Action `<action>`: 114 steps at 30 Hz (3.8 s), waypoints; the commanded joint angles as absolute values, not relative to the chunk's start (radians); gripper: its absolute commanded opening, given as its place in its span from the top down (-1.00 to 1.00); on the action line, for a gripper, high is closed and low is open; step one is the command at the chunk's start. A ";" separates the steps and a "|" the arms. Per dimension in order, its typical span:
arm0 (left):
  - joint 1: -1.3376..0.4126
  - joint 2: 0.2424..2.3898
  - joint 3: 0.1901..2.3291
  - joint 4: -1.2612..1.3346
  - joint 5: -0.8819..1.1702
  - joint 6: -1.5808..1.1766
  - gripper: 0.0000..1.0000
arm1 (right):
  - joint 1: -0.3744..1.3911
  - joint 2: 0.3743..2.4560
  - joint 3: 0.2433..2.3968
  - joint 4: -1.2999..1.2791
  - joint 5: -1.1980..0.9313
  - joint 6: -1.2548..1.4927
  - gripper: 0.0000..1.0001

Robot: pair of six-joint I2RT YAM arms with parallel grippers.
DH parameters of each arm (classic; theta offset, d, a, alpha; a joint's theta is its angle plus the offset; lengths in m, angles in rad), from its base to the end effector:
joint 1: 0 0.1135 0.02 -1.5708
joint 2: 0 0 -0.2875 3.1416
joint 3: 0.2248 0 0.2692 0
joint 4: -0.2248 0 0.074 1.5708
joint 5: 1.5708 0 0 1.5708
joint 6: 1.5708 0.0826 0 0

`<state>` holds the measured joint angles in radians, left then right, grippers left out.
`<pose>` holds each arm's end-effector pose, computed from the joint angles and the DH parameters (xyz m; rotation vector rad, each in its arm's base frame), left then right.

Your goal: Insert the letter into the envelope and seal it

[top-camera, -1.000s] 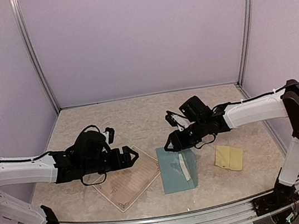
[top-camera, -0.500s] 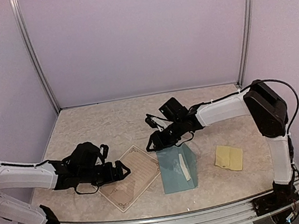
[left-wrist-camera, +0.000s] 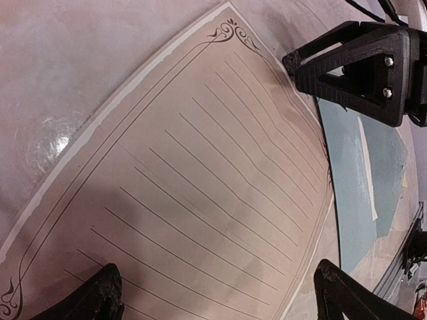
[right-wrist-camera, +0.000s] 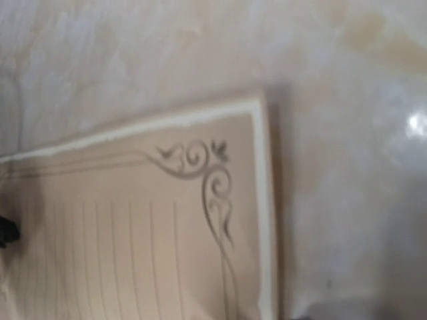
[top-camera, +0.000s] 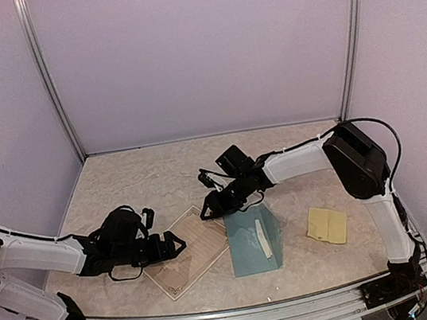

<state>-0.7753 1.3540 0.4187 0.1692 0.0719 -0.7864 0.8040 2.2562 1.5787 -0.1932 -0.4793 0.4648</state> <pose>0.1922 -0.1967 0.1103 0.0244 2.4978 -0.8120 0.3465 0.4146 0.1057 -0.6782 2.5644 1.0916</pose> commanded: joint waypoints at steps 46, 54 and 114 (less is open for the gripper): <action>-0.753 1.055 0.514 -0.054 -0.034 -0.742 -0.94 | 0.795 1.859 1.379 -0.091 -0.511 0.551 1.00; -0.569 0.911 0.475 -0.095 0.067 -0.743 -0.98 | 0.795 1.685 1.323 -0.107 -0.506 0.494 1.00; -0.937 1.090 0.543 0.641 0.421 -0.586 0.56 | 0.824 1.382 1.100 0.186 -0.819 0.602 0.88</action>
